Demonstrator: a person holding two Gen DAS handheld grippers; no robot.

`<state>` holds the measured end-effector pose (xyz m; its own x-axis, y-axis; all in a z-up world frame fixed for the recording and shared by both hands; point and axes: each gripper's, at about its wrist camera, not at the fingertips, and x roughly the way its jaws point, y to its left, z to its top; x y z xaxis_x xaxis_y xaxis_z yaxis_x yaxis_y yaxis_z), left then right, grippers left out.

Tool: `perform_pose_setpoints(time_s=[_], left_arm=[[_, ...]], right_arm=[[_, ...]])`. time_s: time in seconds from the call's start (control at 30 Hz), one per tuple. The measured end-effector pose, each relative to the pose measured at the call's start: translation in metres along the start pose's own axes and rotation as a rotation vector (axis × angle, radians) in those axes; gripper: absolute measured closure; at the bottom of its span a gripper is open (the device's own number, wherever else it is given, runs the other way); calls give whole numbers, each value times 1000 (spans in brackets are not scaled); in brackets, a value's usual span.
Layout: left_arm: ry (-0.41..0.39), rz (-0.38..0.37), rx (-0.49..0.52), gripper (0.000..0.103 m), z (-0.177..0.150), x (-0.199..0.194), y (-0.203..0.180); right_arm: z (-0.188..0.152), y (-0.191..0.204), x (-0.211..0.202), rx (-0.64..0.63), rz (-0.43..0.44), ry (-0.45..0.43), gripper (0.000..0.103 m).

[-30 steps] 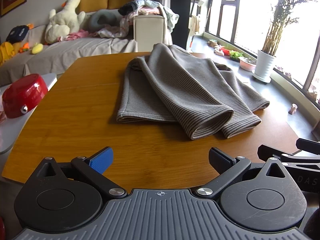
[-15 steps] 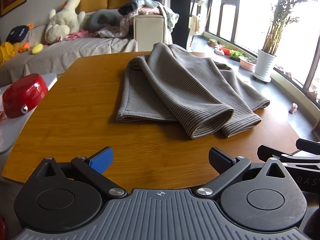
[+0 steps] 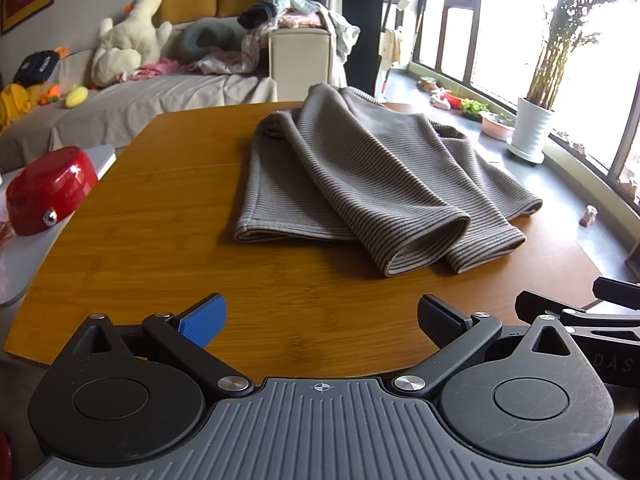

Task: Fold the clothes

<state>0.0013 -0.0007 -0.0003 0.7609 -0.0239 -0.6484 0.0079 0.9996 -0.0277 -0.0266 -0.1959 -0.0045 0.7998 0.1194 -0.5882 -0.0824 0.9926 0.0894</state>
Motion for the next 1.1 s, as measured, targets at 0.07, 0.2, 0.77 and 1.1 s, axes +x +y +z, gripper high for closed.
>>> perform_pose_setpoints(time_s=[0.07, 0.2, 0.77, 1.1], left_arm=[[3, 3, -1, 0, 0, 1, 0], [11, 4, -2, 0, 1, 4, 1], [44, -59, 9, 0, 43, 62, 15], [-43, -252, 35, 0, 130, 145, 19]], right_arm=[[0, 1, 1, -3, 0, 1, 0], [0, 2, 4, -9, -3, 7, 0], [50, -13, 60, -25, 12, 18, 0], [124, -36, 140, 171, 152, -75, 0]])
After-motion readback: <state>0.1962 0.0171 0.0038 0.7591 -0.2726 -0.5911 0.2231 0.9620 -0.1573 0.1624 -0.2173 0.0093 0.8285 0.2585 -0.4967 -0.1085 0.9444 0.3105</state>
